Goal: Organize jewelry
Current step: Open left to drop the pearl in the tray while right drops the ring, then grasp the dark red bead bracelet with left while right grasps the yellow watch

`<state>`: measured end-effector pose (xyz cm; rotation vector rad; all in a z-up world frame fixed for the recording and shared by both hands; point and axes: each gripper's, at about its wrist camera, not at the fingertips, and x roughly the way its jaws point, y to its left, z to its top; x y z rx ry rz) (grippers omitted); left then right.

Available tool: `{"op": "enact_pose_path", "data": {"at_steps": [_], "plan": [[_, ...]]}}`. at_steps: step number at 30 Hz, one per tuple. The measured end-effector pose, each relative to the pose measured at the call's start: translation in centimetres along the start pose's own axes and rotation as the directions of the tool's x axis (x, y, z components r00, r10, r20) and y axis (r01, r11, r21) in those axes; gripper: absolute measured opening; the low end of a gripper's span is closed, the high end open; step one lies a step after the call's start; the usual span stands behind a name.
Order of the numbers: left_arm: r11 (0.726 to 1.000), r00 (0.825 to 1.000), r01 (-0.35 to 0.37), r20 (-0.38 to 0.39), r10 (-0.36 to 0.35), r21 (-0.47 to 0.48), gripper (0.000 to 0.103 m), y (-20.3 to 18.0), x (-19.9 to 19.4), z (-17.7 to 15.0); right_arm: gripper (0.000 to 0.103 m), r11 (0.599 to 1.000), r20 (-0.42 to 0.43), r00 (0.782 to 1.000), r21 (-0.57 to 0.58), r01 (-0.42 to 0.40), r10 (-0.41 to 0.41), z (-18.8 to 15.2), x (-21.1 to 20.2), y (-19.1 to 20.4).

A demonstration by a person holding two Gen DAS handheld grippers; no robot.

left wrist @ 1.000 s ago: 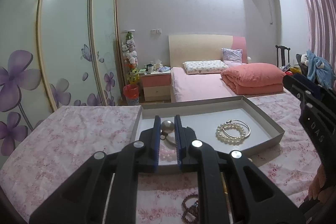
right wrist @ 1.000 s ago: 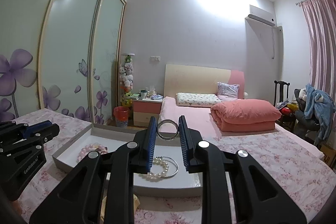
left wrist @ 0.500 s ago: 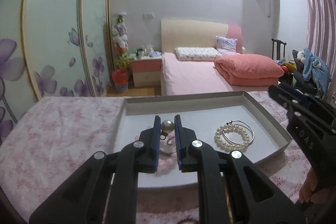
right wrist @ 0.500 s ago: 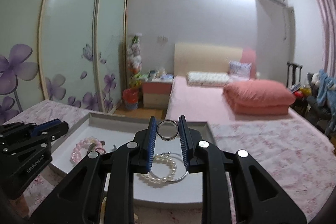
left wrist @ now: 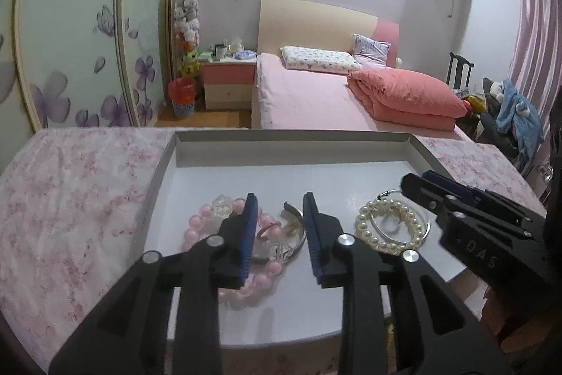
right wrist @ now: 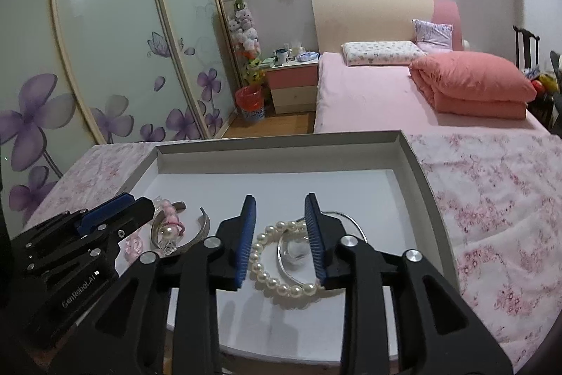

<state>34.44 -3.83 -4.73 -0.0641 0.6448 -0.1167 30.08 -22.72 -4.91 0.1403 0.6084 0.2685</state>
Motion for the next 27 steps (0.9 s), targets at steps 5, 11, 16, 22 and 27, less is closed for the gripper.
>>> {"op": "enact_pose_path", "data": {"at_steps": [5, 11, 16, 22, 27], "plan": [[0.999, 1.000, 0.005, -0.003, -0.005, -0.037, 0.028, 1.9, -1.5, -0.1, 0.031, 1.000, 0.025, 1.000, 0.019, 0.007, -0.008, 0.1, -2.2, -0.8], [1.000, 1.000, 0.019, -0.001, -0.019, -0.019, 0.028, 3.2, -5.5, -1.5, 0.031, 1.000, 0.043, 0.999, 0.027, -0.001, 0.000, -1.3, -5.8, -0.6], [0.997, 0.997, 0.063, -0.043, -0.061, 0.037, 0.034, 2.7, -8.2, -4.4, 0.031, 0.999, 0.006, 1.000, 0.036, -0.024, 0.024, -3.6, -7.6, -0.1], [0.989, 0.988, 0.116, -0.109, -0.106, 0.087, 0.046, 2.0, -9.4, -7.7, 0.046, 0.996, -0.092, 0.993, 0.063, -0.064, 0.069, -6.9, -7.7, 1.2], [0.994, 0.990, 0.087, -0.120, -0.078, 0.066, 0.049, 2.9, -9.6, -8.4, 0.065, 0.997, -0.127, 0.989, 0.050, -0.067, 0.073, -7.6, -7.7, 3.0]]}}
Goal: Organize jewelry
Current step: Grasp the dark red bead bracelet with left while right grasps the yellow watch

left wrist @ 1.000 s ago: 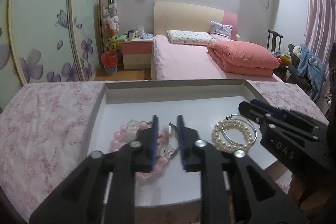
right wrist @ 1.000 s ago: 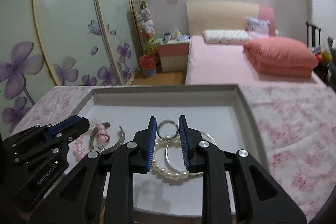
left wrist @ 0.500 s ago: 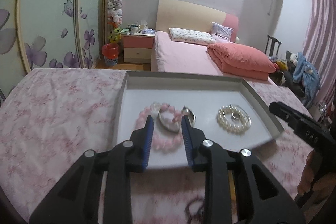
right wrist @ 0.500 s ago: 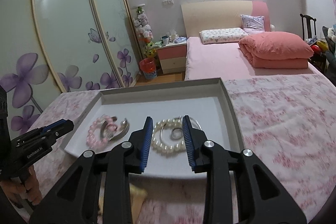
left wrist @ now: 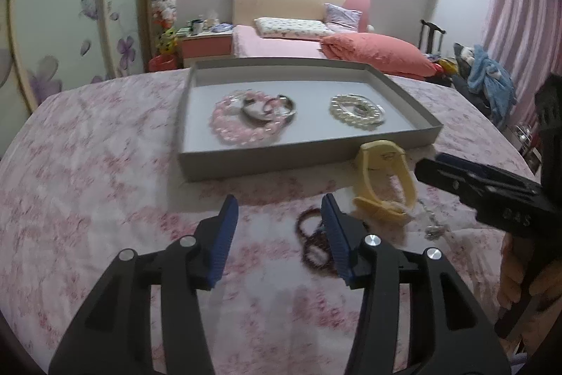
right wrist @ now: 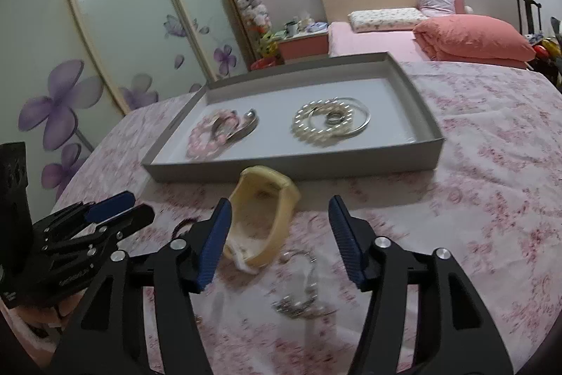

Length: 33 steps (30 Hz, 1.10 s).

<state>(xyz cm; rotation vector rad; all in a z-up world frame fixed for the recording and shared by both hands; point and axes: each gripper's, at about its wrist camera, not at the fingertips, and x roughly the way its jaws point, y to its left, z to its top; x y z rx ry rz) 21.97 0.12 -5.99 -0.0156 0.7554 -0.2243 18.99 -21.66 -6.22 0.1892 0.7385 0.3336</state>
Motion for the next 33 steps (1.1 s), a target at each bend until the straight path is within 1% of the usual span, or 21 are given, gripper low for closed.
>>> {"op": "enact_pose_path", "data": {"at_steps": [2, 4, 5, 8, 11, 14, 15, 16, 18, 19, 20, 23, 25, 27, 31, 33], "plan": [[0.999, 1.000, -0.017, 0.002, 0.017, -0.029, 0.049, 0.8, -0.3, 0.0, 0.071, 1.000, -0.018, 1.000, -0.005, 0.013, -0.013, 0.1, 0.7, 0.8], [0.998, 0.999, -0.037, 0.007, 0.038, -0.050, 0.049, 1.6, -0.6, -0.1, 0.074, 0.999, -0.034, 0.999, -0.011, 0.035, -0.035, 0.1, 1.3, 1.5], [0.997, 0.999, -0.045, 0.009, 0.046, -0.057, 0.049, 1.9, -0.8, -0.1, 0.078, 0.998, -0.045, 0.998, -0.017, 0.052, -0.053, 0.2, 1.9, 1.9], [0.995, 0.997, -0.070, 0.010, 0.071, -0.077, 0.049, 3.0, -1.3, -0.4, 0.079, 0.995, -0.070, 0.993, -0.026, 0.099, -0.100, 0.2, 3.1, 2.6], [0.991, 0.996, -0.089, 0.007, 0.090, -0.097, 0.049, 3.9, -1.5, -0.6, 0.079, 0.988, -0.100, 0.983, -0.037, 0.151, -0.154, 0.5, 4.2, 3.0], [0.990, 0.996, -0.092, 0.005, 0.093, -0.107, 0.049, 4.1, -1.7, -0.7, 0.078, 0.985, -0.117, 0.978, -0.045, 0.166, -0.170, 0.4, 4.8, 3.2], [0.991, 0.996, -0.087, 0.005, 0.088, -0.105, 0.049, 4.1, -1.7, -0.7, 0.076, 0.985, -0.123, 0.978, -0.047, 0.164, -0.169, 0.3, 4.9, 3.2], [0.991, 0.997, -0.083, 0.004, 0.083, -0.104, 0.049, 4.1, -1.7, -0.7, 0.066, 0.987, -0.130, 0.979, -0.047, 0.155, -0.160, 0.2, 5.0, 3.2], [0.994, 0.998, -0.067, 0.006, 0.067, -0.092, 0.049, 3.8, -1.7, -0.7, 0.052, 0.991, -0.129, 0.982, -0.041, 0.131, -0.135, 0.1, 4.8, 2.9], [0.995, 0.999, -0.053, 0.004, 0.053, -0.081, 0.050, 3.5, -1.7, -0.7, 0.043, 0.992, -0.127, 0.985, -0.042, 0.116, -0.121, 0.2, 4.5, 2.8], [0.997, 0.999, -0.039, 0.000, 0.039, -0.071, 0.051, 3.1, -1.6, -0.7, 0.039, 0.993, -0.130, 0.985, -0.036, 0.113, -0.117, 0.2, 4.3, 2.6], [0.999, 1.000, 0.003, -0.015, -0.003, -0.033, 0.055, 1.4, -1.2, -0.7, 0.034, 0.991, -0.097, 0.987, -0.017, 0.131, -0.132, 0.1, 3.1, 1.5], [1.000, 0.999, 0.022, -0.028, -0.022, -0.002, 0.059, 0.2, -0.8, -0.7, 0.034, 0.991, -0.071, 0.989, 0.024, 0.132, -0.130, 0.1, 2.1, 0.3], [0.999, 0.998, 0.044, -0.049, -0.043, 0.029, 0.062, -1.1, -0.2, -0.8, 0.034, 0.989, -0.046, 0.990, 0.055, 0.138, -0.135, 0.2, 1.2, -0.7], [0.995, 0.994, 0.070, -0.084, -0.063, 0.078, 0.066, -3.4, 1.1, -0.7, 0.034, 0.985, -0.012, 0.989, 0.095, 0.146, -0.146, 0.3, 0.1, -2.1], [0.993, 0.994, 0.060, -0.102, -0.050, 0.101, 0.067, -4.4, 1.9, -0.7, 0.034, 0.984, -0.008, 0.989, 0.107, 0.144, -0.144, 0.3, -0.1, -2.6]]}}
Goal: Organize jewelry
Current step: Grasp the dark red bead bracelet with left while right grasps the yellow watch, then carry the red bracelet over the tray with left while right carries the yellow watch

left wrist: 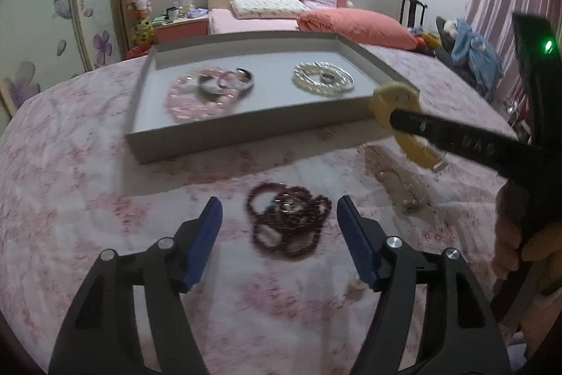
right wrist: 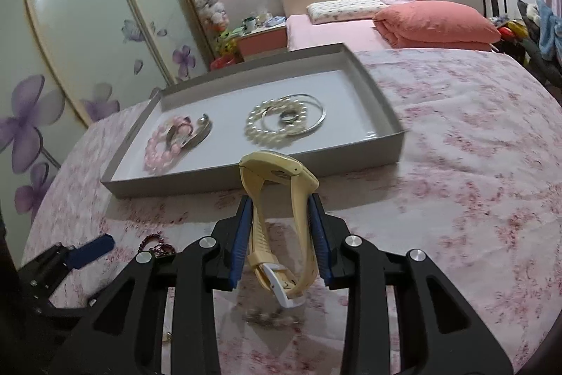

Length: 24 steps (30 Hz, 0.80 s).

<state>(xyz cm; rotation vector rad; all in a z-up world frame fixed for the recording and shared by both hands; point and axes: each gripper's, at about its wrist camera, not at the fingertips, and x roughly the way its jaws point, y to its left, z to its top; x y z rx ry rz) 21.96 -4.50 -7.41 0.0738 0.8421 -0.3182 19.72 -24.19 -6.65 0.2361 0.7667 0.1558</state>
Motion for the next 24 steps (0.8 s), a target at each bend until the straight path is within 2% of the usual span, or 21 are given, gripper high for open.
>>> {"op": "enact_pose_path", "data": {"at_steps": [5, 6, 8, 9, 10, 12, 17, 24], "plan": [[0.999, 0.996, -0.037, -0.077, 0.039, 0.029, 0.066, -0.8, 2.1, 0.3, 0.034, 1.000, -0.006, 1.000, 0.011, -0.009, 0.009, -0.2, 0.2, -0.4], [0.998, 0.996, -0.048, -0.078, 0.051, 0.035, 0.062, -0.9, 2.3, 0.4, 0.034, 1.000, -0.008, 1.000, 0.013, -0.011, 0.011, -0.2, 0.2, -0.4], [0.997, 0.995, -0.059, -0.071, 0.063, 0.047, 0.042, -1.0, 2.3, 0.5, 0.034, 1.000, -0.011, 1.000, 0.018, -0.017, 0.017, -0.3, 0.3, -0.5], [0.997, 0.996, -0.057, -0.068, 0.060, 0.049, 0.028, -1.1, 2.3, 0.6, 0.034, 1.000, -0.012, 1.000, 0.020, -0.019, 0.019, -0.3, 0.3, -0.5], [0.997, 0.996, -0.059, -0.066, 0.062, 0.052, 0.020, -1.1, 2.3, 0.6, 0.034, 1.000, -0.012, 1.000, 0.022, -0.020, 0.021, -0.3, 0.3, -0.5], [0.997, 0.996, -0.056, -0.063, 0.060, 0.058, 0.015, -1.1, 2.2, 0.5, 0.034, 0.999, -0.011, 1.000, 0.025, -0.025, 0.026, -0.4, 0.2, -0.5], [0.997, 0.997, -0.059, -0.056, 0.061, 0.041, 0.012, -0.4, 1.9, 0.3, 0.034, 0.999, 0.000, 0.999, 0.022, -0.041, 0.041, -0.5, -0.2, -0.3], [0.992, 0.993, -0.112, -0.045, 0.109, -0.067, 0.012, 3.8, 0.8, -0.2, 0.034, 0.998, 0.036, 0.997, -0.001, -0.065, 0.065, -0.7, -1.3, 0.2]]}}
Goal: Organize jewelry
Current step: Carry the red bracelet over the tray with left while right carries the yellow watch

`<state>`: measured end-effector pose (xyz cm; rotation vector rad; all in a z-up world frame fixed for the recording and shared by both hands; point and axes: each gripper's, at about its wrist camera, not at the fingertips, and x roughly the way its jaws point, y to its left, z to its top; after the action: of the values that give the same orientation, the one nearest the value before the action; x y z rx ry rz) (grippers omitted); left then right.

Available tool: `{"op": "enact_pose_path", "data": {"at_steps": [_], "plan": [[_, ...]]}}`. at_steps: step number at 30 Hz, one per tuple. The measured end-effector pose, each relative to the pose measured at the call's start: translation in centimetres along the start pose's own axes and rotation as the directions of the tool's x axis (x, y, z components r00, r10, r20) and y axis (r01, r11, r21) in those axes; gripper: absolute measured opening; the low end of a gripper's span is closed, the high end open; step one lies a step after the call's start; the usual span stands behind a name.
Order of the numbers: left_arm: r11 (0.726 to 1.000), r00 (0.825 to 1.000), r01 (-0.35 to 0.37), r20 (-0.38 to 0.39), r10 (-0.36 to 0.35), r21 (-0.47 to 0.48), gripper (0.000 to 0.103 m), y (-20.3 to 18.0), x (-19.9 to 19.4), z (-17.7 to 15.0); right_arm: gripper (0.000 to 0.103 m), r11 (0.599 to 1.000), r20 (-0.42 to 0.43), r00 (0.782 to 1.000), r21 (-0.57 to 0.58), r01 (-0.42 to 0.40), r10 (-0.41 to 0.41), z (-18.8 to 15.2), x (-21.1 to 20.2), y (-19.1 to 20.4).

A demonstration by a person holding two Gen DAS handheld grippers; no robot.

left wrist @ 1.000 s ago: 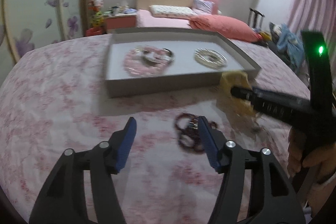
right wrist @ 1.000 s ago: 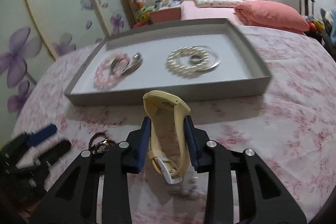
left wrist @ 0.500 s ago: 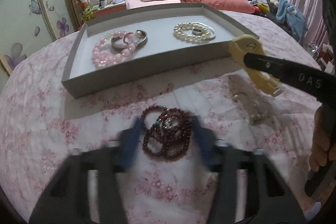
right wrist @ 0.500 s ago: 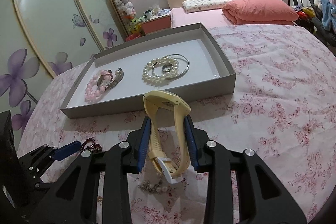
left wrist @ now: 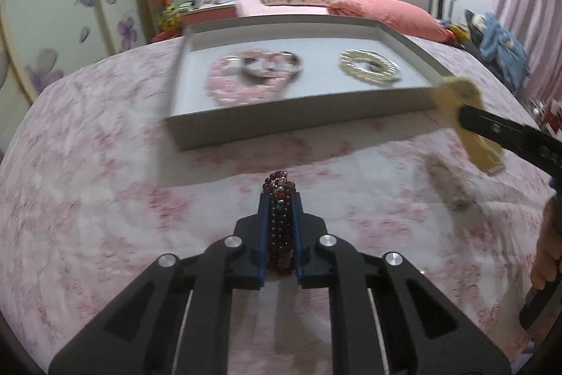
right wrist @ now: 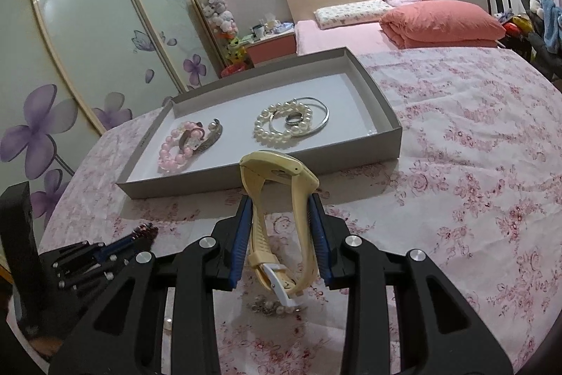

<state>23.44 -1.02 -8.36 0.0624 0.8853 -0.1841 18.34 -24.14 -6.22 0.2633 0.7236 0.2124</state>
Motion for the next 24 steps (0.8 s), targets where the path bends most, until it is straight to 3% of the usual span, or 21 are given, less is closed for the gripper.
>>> {"op": "enact_pose_path", "data": {"at_steps": [9, 16, 24], "plan": [[0.995, 0.991, 0.027, 0.130, -0.015, -0.095, 0.008, 2.6, -4.0, -0.1, 0.034, 0.996, 0.080, 0.996, -0.083, -0.018, 0.025, -0.2, -1.5, 2.2], [0.990, 0.986, 0.054, 0.161, -0.033, -0.130, 0.008, 3.0, -5.2, 0.2, 0.034, 0.994, 0.117, 0.993, -0.109, -0.010, 0.023, -0.3, -2.4, 2.9], [0.988, 0.958, 0.067, 0.284, -0.025, -0.138, 0.008, 2.9, -8.5, 0.5, 0.034, 0.990, 0.218, 0.976, -0.143, 0.004, 0.028, -0.5, -4.1, 3.6]]}}
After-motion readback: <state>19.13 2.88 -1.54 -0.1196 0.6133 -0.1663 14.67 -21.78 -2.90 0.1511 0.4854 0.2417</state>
